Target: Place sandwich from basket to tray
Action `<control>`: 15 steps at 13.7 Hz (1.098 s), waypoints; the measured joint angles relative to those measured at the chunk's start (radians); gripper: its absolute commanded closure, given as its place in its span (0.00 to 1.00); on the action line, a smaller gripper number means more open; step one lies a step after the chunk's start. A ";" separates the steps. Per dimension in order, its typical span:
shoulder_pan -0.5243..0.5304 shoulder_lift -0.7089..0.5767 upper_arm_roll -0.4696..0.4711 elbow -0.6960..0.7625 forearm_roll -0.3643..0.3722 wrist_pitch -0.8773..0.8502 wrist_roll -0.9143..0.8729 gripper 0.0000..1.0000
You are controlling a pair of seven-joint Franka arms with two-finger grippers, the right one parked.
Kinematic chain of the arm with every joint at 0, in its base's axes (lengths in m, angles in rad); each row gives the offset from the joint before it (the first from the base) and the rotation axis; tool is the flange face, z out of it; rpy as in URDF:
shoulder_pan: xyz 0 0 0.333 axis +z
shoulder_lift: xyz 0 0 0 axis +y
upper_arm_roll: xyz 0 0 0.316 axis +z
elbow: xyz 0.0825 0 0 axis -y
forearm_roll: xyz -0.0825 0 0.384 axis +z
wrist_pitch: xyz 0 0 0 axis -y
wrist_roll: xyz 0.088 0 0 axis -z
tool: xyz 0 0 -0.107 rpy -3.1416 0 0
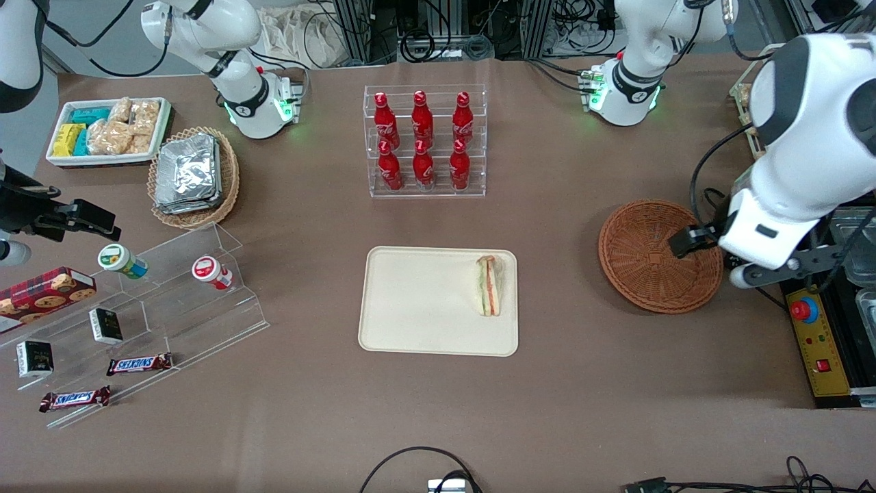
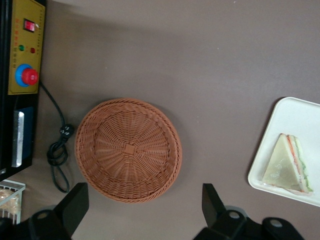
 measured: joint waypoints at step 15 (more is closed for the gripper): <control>0.117 -0.125 0.062 -0.078 0.018 -0.023 0.345 0.00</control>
